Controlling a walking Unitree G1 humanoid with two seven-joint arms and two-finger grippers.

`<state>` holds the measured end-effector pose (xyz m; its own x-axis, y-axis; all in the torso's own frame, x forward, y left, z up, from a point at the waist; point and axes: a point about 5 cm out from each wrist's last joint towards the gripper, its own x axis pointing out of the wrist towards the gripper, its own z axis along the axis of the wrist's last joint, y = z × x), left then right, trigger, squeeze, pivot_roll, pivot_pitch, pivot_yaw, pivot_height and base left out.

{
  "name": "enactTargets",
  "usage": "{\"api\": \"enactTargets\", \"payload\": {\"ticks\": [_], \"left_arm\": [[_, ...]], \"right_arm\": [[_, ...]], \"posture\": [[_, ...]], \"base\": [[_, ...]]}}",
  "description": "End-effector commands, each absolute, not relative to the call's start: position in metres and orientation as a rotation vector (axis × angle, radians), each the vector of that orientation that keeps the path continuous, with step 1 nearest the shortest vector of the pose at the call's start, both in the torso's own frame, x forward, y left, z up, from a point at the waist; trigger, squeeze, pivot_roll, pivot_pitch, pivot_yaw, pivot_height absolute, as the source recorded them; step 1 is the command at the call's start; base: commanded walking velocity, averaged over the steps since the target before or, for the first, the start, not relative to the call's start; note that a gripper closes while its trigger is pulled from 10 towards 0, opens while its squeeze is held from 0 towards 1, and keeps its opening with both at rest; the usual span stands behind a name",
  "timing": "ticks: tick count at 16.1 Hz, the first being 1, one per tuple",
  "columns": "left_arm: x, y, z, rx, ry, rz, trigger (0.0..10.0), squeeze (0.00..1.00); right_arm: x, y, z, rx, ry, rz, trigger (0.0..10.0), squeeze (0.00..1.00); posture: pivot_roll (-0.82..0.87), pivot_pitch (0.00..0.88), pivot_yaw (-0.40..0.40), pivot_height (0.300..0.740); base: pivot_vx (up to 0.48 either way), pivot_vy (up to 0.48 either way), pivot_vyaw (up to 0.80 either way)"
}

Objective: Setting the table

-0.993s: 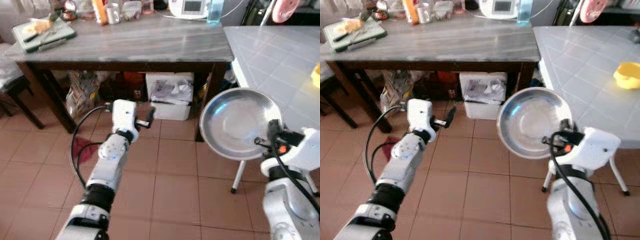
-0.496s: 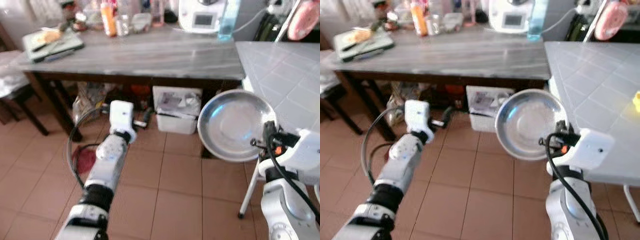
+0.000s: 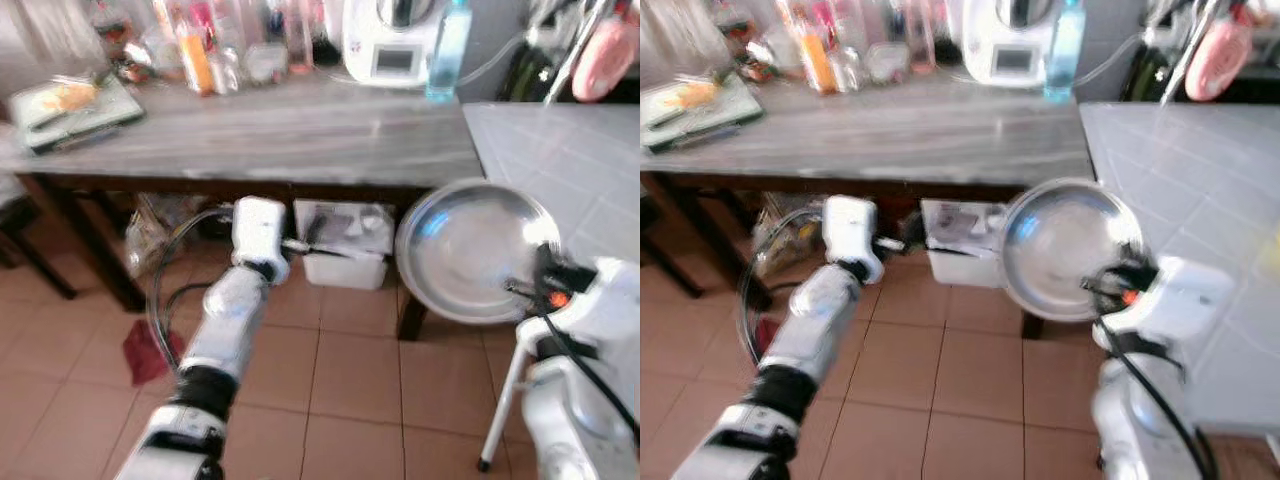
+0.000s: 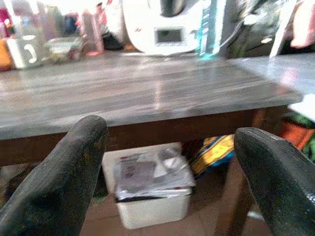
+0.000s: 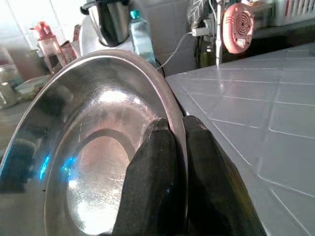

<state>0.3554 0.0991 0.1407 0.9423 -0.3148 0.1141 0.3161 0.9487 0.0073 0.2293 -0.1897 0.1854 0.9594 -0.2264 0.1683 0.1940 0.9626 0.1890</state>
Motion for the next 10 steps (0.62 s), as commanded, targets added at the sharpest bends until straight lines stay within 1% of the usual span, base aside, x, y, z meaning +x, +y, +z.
{"api": "enactTargets", "payload": {"ticks": [1, 10], "left_arm": [[0.3549, 0.0920, 0.1415, -0.010, -0.115, -0.340, 10.0, 0.00], [0.3560, 0.0915, 0.1431, -0.001, -0.117, -0.344, 10.0, 0.00]], "right_arm": [[0.2269, -0.1933, 0.1879, 0.167, -0.206, -0.228, 10.0, 0.00], [0.2253, -0.1923, 0.1848, 0.170, -0.201, -0.237, 10.0, 0.00]], "posture": [[-0.04, 0.081, 0.049, 0.714], [-0.04, 0.086, 0.058, 0.714]], "base": [[0.454, 0.000, 0.00], [0.444, 0.000, 0.00]]}}
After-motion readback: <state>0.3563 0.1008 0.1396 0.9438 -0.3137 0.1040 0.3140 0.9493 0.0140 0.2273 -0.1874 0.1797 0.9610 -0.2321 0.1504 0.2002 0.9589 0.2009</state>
